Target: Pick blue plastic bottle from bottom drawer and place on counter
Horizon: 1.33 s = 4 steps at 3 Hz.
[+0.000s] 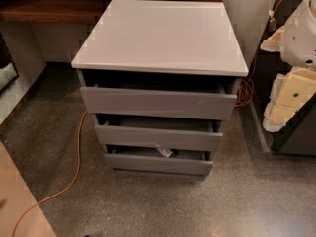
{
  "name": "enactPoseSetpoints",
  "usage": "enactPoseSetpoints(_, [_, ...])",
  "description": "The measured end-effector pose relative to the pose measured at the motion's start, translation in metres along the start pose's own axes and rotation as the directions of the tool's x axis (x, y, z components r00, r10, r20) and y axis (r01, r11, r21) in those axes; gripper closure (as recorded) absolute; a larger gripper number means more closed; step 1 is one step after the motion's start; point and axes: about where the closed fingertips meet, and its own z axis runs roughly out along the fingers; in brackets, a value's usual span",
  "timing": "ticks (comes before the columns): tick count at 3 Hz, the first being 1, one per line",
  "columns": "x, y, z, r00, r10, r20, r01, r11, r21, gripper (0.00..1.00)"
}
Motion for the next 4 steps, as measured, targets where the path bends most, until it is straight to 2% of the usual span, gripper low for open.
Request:
enactPoseSetpoints(1, [0.000, 0.000, 0.000, 1.000, 0.000, 0.000, 0.000, 1.0000, 0.000, 0.00])
enactPoseSetpoints(2, [-0.006, 0.010, 0.022, 0.996, -0.080, -0.027, 0.079, 0.9967, -0.015, 0.00])
enactPoseSetpoints(4, [-0.009, 0.042, 0.086, 0.981, -0.195, 0.011, 0.196, 0.9781, -0.071, 0.00])
